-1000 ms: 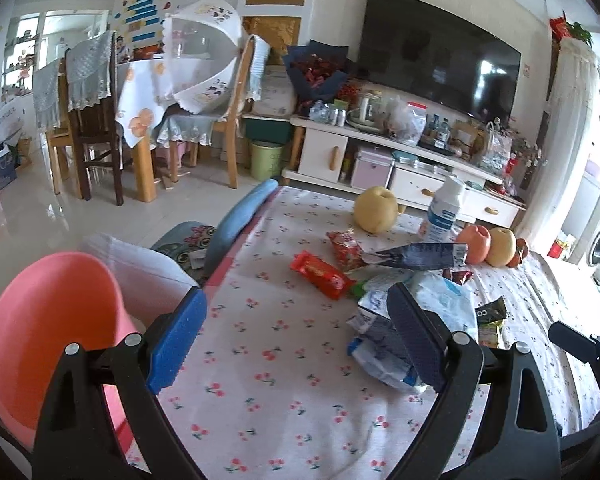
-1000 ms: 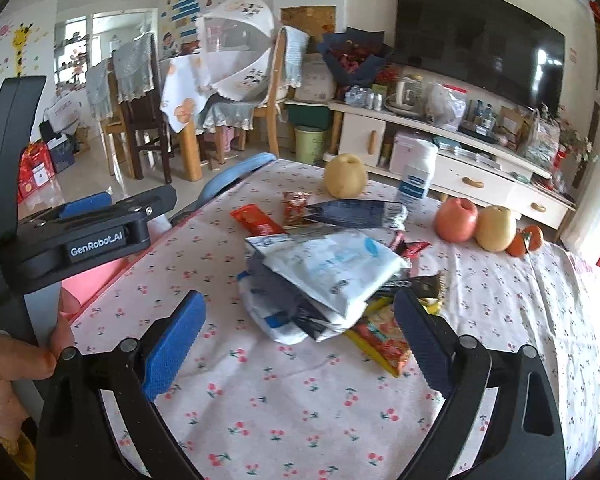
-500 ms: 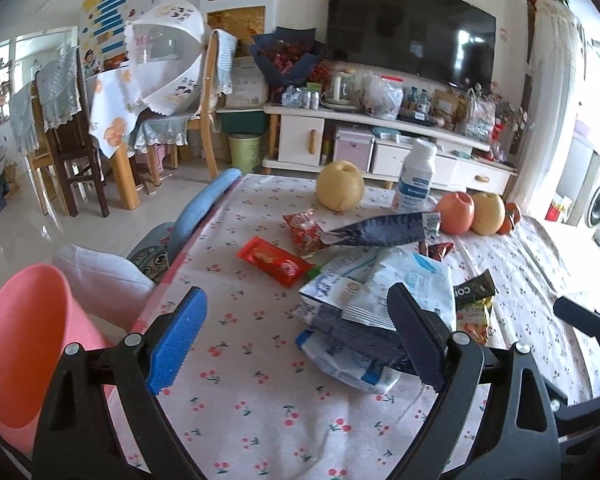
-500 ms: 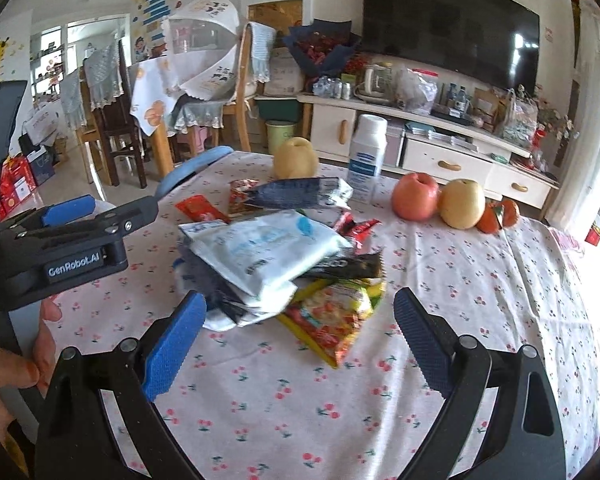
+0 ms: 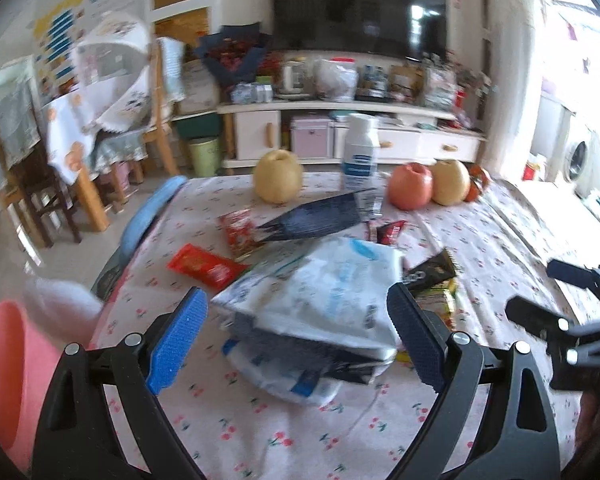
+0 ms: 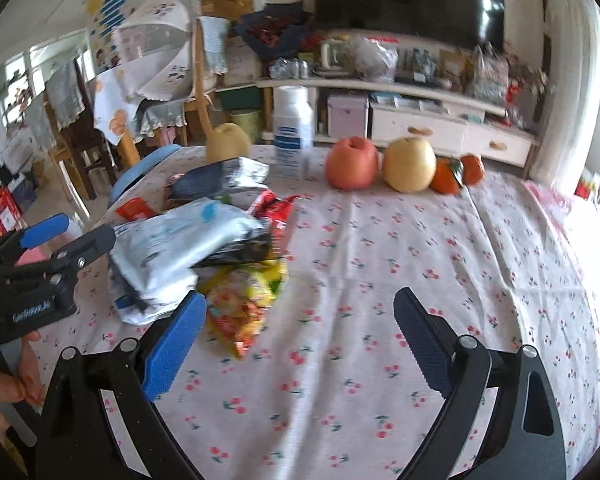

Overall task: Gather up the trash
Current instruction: 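Grasp the grey down-clothes wipes packet with the left tool while the right tool grasps a snack wrapper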

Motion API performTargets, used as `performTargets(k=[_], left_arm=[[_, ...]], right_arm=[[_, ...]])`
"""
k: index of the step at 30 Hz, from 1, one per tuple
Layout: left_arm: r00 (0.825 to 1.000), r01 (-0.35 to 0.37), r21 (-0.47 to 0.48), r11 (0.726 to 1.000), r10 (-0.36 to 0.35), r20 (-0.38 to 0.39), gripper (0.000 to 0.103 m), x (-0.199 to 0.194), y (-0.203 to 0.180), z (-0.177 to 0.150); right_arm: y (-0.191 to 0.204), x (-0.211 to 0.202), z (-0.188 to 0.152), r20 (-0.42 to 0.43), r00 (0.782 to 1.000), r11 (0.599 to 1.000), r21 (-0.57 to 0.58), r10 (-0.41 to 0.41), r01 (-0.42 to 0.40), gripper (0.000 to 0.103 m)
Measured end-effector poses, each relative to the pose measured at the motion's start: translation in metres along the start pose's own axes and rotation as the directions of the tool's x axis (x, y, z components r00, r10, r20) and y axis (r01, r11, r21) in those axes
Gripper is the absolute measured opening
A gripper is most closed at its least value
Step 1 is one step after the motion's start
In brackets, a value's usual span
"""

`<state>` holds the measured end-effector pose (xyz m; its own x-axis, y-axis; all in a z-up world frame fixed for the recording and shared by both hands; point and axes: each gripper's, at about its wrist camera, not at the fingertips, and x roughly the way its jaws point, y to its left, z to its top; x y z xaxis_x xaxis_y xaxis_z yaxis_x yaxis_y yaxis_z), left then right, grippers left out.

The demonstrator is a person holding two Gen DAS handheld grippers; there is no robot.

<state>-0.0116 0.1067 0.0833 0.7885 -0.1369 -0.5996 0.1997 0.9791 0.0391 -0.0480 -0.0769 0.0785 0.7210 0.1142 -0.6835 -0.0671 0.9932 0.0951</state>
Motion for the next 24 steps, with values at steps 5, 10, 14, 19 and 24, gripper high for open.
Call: performTargets(k=[5, 10, 14, 19, 24], left_arm=[[0.998, 0.040, 0.151, 0.988, -0.031, -0.058, 0.092, 0.022, -0.022, 0.006], [0.985, 0.077, 0.206, 0.976, -0.042, -0.169, 0.092, 0.050, -0.030, 0.006], [0.979, 0.082, 0.215, 0.973, -0.038, -0.199, 0.092, 0.064, -0.032, 0.010], [0.967, 0.102, 0.201, 0.974, -0.049, -0.251, 0.092, 0.079, -0.032, 0.013], [0.956, 0.130, 0.147, 0.981, -0.084, -0.282, 0.092, 0.088, -0.022, 0.016]], right_arm=[[-0.028, 0.018, 0.002, -0.083, 0.993, 0.992, 0.097, 0.088, -0.080, 0.094], [-0.037, 0.037, 0.006, -0.126, 0.970, 0.965, 0.188, 0.210, -0.184, 0.094], [-0.035, 0.050, 0.013, -0.117, 0.947, 0.934, 0.238, 0.300, -0.267, 0.094], [-0.031, 0.063, 0.018, -0.099, 0.923, 0.904, 0.264, 0.372, -0.336, 0.094], [-0.022, 0.082, 0.021, -0.114, 0.909, 0.888, 0.291, 0.401, -0.356, 0.080]])
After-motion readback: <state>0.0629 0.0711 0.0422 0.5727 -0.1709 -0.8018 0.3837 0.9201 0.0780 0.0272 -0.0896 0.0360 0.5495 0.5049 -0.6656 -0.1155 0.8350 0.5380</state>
